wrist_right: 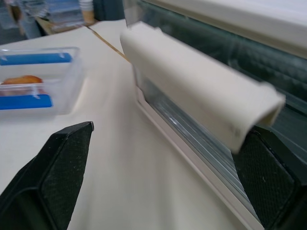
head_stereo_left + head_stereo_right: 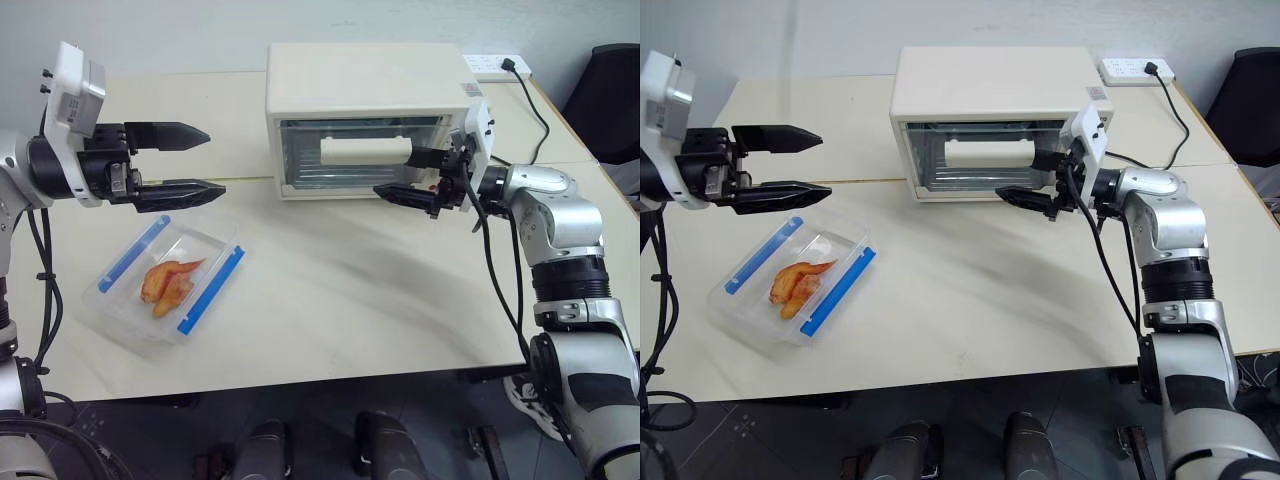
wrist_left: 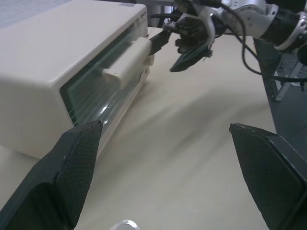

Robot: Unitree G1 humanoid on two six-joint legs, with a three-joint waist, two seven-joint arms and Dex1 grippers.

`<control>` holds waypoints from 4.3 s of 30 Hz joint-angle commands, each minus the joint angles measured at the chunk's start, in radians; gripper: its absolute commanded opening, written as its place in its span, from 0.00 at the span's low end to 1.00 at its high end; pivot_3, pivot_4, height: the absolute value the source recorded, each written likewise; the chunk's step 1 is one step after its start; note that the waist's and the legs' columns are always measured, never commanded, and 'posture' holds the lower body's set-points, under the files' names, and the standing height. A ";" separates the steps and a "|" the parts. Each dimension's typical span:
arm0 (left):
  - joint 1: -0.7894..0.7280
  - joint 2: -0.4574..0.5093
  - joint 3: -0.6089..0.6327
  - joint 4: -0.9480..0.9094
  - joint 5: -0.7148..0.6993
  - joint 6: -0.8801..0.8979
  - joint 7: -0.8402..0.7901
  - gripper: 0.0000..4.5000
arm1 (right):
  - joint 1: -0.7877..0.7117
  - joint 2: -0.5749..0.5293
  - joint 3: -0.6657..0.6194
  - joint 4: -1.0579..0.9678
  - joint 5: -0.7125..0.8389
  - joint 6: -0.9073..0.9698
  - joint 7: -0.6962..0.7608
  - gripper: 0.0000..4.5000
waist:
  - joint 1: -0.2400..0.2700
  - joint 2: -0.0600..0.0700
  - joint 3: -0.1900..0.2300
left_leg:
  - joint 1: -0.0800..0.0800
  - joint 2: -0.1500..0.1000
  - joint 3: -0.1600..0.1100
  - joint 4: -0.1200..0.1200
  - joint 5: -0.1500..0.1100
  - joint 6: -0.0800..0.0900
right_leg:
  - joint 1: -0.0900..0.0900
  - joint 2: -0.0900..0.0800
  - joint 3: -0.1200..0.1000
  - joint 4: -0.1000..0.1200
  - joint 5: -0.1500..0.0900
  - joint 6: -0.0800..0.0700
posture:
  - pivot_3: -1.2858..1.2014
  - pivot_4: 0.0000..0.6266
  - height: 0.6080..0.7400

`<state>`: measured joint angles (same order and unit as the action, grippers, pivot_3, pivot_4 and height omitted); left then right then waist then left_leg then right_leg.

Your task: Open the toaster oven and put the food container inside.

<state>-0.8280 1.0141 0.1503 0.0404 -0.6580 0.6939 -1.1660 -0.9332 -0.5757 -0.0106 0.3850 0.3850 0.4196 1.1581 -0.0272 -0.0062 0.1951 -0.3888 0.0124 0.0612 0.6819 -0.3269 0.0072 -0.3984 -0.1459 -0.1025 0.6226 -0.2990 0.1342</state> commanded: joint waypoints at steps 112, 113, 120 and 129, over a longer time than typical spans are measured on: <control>0.366 -1.047 0.723 -0.926 0.180 0.921 1.594 0.54 | 0.285 -0.314 -0.151 -0.560 0.371 0.279 0.087 1.00 | 0.053 -0.007 0.000 | -0.002 -0.001 -0.018 0.008 -0.001 0.000 | 0.007 -0.001 -0.002 -0.002 0.000 0.000 | 0.52 0.24 1.00; 0.371 -1.031 0.729 -0.913 0.165 0.921 1.597 0.47 | 0.291 -0.317 -0.156 -0.564 0.371 0.282 0.084 1.00 | 0.054 -0.007 0.000 | -0.002 -0.001 -0.018 0.008 -0.001 0.000 | 0.007 -0.001 -0.002 -0.002 0.000 0.000 | 0.52 0.24 1.00; 0.454 -0.809 0.715 -0.787 -0.044 0.921 1.565 0.17 | 0.351 -0.339 -0.199 -0.605 0.388 0.300 0.055 1.00 | 0.052 -0.007 0.000 | -0.001 0.000 -0.018 0.008 -0.001 -0.001 | 0.007 -0.001 -0.002 -0.001 0.000 0.000 | 0.52 0.24 1.00; 0.355 -0.326 0.598 -0.505 -0.467 0.921 1.486 0.17 | 0.429 -0.376 -0.242 -0.621 0.394 0.323 0.030 1.00 | 0.056 -0.007 0.000 | -0.001 0.000 -0.019 0.007 -0.002 -0.002 | 0.006 -0.001 -0.001 -0.002 0.000 -0.001 | 0.52 0.24 1.00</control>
<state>-0.4279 0.6512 0.7862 -0.4847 -1.0198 1.6258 0.3349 -0.5071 -0.9323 -0.2085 -0.2075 0.7587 0.7381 1.1949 0.0290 -0.0131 0.1952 -0.3898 0.0127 0.0414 0.6892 -0.3288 0.0052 -0.3918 -0.1473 -0.1042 0.6209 -0.2992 0.1331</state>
